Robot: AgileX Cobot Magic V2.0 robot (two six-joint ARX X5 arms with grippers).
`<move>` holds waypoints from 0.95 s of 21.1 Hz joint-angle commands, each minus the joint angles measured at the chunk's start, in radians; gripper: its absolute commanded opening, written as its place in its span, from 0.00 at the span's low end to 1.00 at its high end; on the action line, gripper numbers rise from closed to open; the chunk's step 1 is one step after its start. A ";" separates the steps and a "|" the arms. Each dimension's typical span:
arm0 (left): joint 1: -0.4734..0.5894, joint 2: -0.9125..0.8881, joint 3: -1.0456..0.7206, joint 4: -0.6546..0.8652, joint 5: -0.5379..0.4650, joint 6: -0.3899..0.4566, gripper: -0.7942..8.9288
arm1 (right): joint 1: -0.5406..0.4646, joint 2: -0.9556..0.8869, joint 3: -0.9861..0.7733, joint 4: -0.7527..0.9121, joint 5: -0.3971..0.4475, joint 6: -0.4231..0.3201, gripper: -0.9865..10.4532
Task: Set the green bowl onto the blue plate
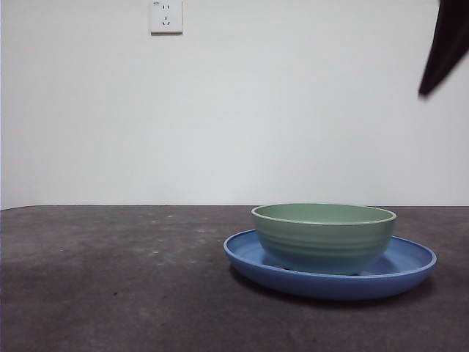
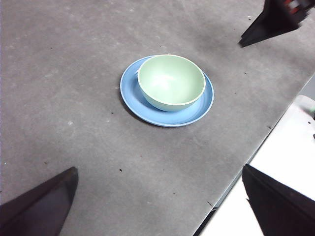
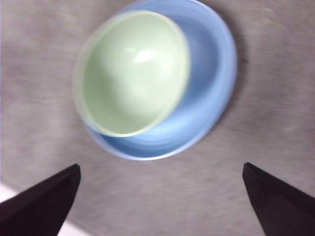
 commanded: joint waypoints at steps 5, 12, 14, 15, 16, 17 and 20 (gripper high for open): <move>-0.005 0.003 0.006 0.010 0.000 -0.024 0.63 | -0.047 0.183 0.012 0.116 0.063 -0.076 0.53; -0.005 0.003 0.006 0.011 0.000 -0.025 0.63 | -0.109 0.362 0.012 0.249 0.033 -0.101 0.51; -0.005 0.003 0.006 0.011 0.000 -0.024 0.63 | -0.115 0.424 0.012 0.292 0.029 -0.114 0.50; -0.005 0.003 0.006 0.011 0.000 -0.024 0.63 | -0.115 0.454 0.012 0.312 0.018 -0.118 0.49; -0.005 0.003 0.006 0.011 0.000 -0.024 0.63 | -0.115 0.485 0.012 0.331 -0.001 -0.122 0.46; -0.005 0.003 0.006 0.011 0.000 -0.024 0.63 | -0.115 0.515 0.012 0.349 -0.024 -0.125 0.43; -0.005 0.003 0.006 0.011 0.000 -0.025 0.63 | -0.115 0.591 0.012 0.394 -0.077 -0.125 0.40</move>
